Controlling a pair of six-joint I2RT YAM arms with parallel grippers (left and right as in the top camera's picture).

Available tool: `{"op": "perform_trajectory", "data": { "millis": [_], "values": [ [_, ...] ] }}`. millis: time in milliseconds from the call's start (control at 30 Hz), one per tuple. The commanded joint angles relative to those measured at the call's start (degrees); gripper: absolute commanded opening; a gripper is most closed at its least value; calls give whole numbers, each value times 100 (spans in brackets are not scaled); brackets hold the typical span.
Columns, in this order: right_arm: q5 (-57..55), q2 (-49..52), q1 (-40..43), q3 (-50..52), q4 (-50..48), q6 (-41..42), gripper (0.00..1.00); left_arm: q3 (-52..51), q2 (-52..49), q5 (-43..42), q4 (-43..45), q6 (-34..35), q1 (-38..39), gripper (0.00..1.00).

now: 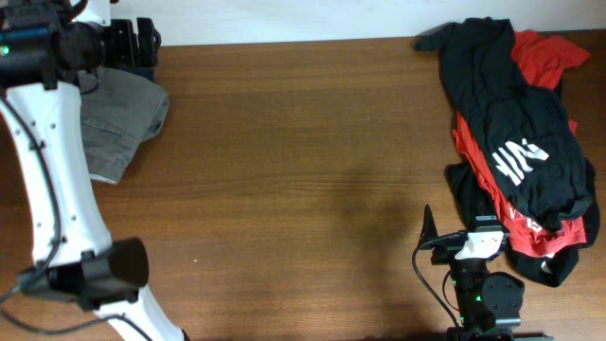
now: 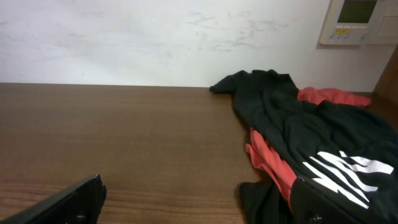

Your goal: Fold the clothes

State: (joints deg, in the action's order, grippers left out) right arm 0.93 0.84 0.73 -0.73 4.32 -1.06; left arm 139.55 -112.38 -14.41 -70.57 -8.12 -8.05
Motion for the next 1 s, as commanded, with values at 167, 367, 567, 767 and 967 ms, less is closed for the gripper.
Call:
{"op": "perform_trajectory", "data": {
  "millis": [167, 367, 567, 767, 967],
  "values": [
    [-96, -66, 46, 42, 22, 68, 99, -4242, 2765, -313, 2887, -573, 396, 99],
    [-96, -66, 46, 42, 22, 68, 99, -7941, 4811, -234, 5348, -540, 533, 99],
    [-96, -66, 46, 42, 22, 68, 99, -10963, 6776, -229, 7394, -546, 529, 99],
    [-96, -66, 46, 42, 20, 68, 99, -12660, 8612, 153, 8002, -546, 529, 99],
    [-96, -66, 46, 42, 22, 68, 99, -13370, 9750, 289, 8004, -549, 529, 99]
  ]
}}
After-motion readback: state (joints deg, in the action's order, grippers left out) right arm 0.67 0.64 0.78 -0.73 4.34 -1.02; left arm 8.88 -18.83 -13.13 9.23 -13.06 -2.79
